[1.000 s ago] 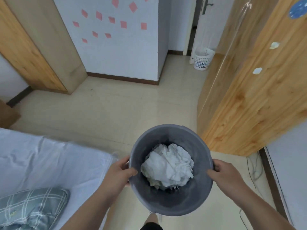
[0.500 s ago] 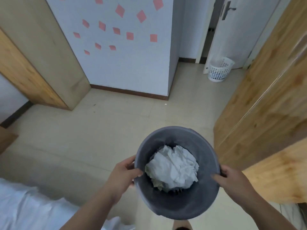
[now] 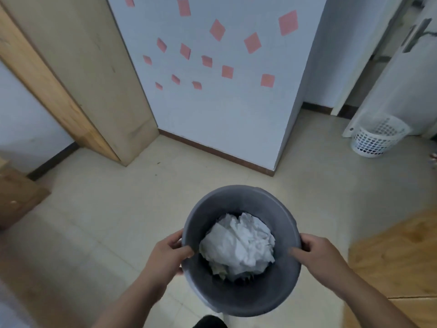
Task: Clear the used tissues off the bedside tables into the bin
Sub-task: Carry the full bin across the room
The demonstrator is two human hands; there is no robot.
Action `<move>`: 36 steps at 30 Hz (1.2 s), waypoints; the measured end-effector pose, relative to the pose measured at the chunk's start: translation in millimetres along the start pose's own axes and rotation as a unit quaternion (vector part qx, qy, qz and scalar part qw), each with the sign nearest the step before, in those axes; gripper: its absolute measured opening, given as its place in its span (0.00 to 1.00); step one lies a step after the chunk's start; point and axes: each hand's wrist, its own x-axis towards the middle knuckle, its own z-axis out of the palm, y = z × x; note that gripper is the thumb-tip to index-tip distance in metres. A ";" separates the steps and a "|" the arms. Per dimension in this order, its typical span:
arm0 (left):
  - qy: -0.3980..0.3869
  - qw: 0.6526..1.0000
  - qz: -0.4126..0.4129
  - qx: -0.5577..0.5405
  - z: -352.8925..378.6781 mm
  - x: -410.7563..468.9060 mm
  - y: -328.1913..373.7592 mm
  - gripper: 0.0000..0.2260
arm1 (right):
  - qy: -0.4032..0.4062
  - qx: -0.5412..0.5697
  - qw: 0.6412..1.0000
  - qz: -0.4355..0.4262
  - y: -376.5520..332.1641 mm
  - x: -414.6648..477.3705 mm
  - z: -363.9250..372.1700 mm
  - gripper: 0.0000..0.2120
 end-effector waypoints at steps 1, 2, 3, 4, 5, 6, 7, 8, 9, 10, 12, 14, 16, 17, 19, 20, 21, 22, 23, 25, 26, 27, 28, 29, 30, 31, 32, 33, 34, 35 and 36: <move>0.005 1.000 -0.001 -0.010 -2.1 20.5 10.3 0.27 | -0.002 0.000 1.000 -0.003 -11.3 22.2 -1.4 0.06; 0.009 1.000 -0.001 -0.017 -4.5 42.4 20.2 0.27 | -0.003 0.001 1.000 -0.003 -20.8 45.1 -2.3 0.06; 0.010 1.000 -0.001 -0.021 -6.7 64.9 29.5 0.27 | -0.003 0.003 1.000 0.001 -28.4 67.5 -2.5 0.06; 0.008 1.000 -0.003 -0.027 -9.2 88.4 39.1 0.27 | -0.003 0.004 1.000 0.006 -35.7 90.7 -2.2 0.06; 0.002 0.999 -0.005 -0.033 -12.1 112.7 48.6 0.27 | -0.002 0.002 1.000 0.011 -42.7 113.8 -1.0 0.05; -0.005 0.999 -0.006 -0.035 -15.3 137.7 57.2 0.27 | 0.000 0.001 1.000 0.016 -49.5 136.5 0.5 0.04; -0.010 0.999 -0.008 -0.034 -18.6 162.6 65.8 0.28 | 0.003 -0.001 1.000 0.021 -57.6 159.2 1.1 0.04; -0.014 0.999 -0.012 -0.033 -21.7 186.3 75.7 0.28 | 0.005 -0.002 1.000 0.027 -67.5 181.0 0.6 0.04; -0.019 0.999 -0.017 -0.034 -25.0 208.7 87.7 0.28 | 0.006 -0.006 0.999 0.031 -78.8 202.7 -1.6 0.04; -0.027 0.999 -0.021 -0.036 -27.7 230.3 101.6 0.28 | 0.006 -0.012 0.999 0.031 -91.2 223.8 -5.8 0.04; -0.045 0.998 -0.019 -0.029 -31.6 271.5 134.5 0.27 | 0.015 -0.020 0.999 0.030 -117.1 261.8 -19.5 0.04; -0.055 0.998 -0.014 -0.019 -34.2 309.8 170.8 0.26 | 0.022 -0.018 0.999 0.028 -141.7 296.9 -34.6 0.06; -0.071 0.997 -0.008 -0.011 -34.6 346.8 203.5 0.26 | 0.032 -0.010 0.999 0.033 -159.7 329.7 -47.4 0.06; -0.078 0.997 -0.007 -0.009 -33.7 364.9 217.2 0.26 | 0.033 -0.004 0.999 0.038 -167.5 346.8 -52.7 0.06; -0.089 0.996 -0.009 -0.003 -30.9 401.8 237.0 0.26 | 0.025 0.009 0.999 0.047 -178.7 383.6 -59.1 0.05; -0.088 0.996 -0.013 0.002 -29.0 420.8 243.7 0.27 | 0.020 0.013 0.998 0.052 -181.3 404.5 -60.8 0.05; -0.082 0.996 -0.019 0.006 -27.0 439.4 249.0 0.27 | 0.016 0.016 0.998 0.057 -183.0 426.0 -61.8 0.05; -0.077 0.997 -0.026 0.008 -24.6 458.5 253.5 0.27 | 0.011 0.017 0.998 0.062 -184.6 448.6 -61.8 0.04; -0.072 0.997 -0.034 0.008 -21.5 478.5 257.2 0.27 | 0.004 0.016 0.998 0.066 -185.1 472.7 -61.7 0.04; -0.065 0.997 -0.050 0.010 -15.3 519.3 263.7 0.26 | -0.016 0.020 0.997 0.074 -185.6 523.4 -63.2 0.04; -0.057 0.997 -0.056 0.014 -12.9 538.6 266.8 0.26 | -0.028 0.021 0.996 0.078 -187.7 548.2 -64.2 0.04; -0.047 0.997 -0.063 0.017 -11.3 557.1 270.9 0.26 | -0.038 0.019 0.996 0.082 -190.8 572.1 -64.9 0.04; -0.040 0.997 -0.072 0.011 -10.3 575.3 275.6 0.26 | -0.042 0.019 0.995 0.085 -193.9 595.0 -65.9 0.05; -0.037 0.996 -0.079 0.002 -10.0 594.1 281.0 0.26 | -0.042 0.018 0.995 0.085 -197.8 617.8 -67.3 0.05; -0.036 0.996 -0.080 -0.001 -9.8 612.7 285.7 0.26 | -0.042 0.017 0.995 0.084 -202.8 639.2 -68.3 0.04; -0.032 0.996 -0.080 0.004 -10.1 629.1 288.8 0.26 | -0.044 0.018 0.995 0.084 -207.6 657.9 -68.3 0.04; -0.027 0.996 -0.083 0.004 -10.2 645.2 292.5 0.26 | -0.046 0.025 0.995 0.083 -211.8 676.5 -67.4 0.05; -0.022 0.996 -0.089 -0.002 -10.2 660.2 295.7 0.26 | -0.047 0.032 0.995 0.084 -214.0 693.9 -65.7 0.06; -0.019 0.995 -0.093 -0.005 -10.7 675.3 295.5 0.26 | -0.048 0.034 0.994 0.090 -214.3 710.3 -62.1 0.08; -0.016 0.995 -0.095 -0.005 -11.5 692.0 293.1 0.26 | -0.050 0.032 0.993 0.097 -212.8 726.9 -56.3 0.09; -0.014 0.995 -0.098 -0.007 -11.8 709.3 289.3 0.26 | -0.052 0.031 0.993 0.104 -209.4 742.7 -48.9 0.09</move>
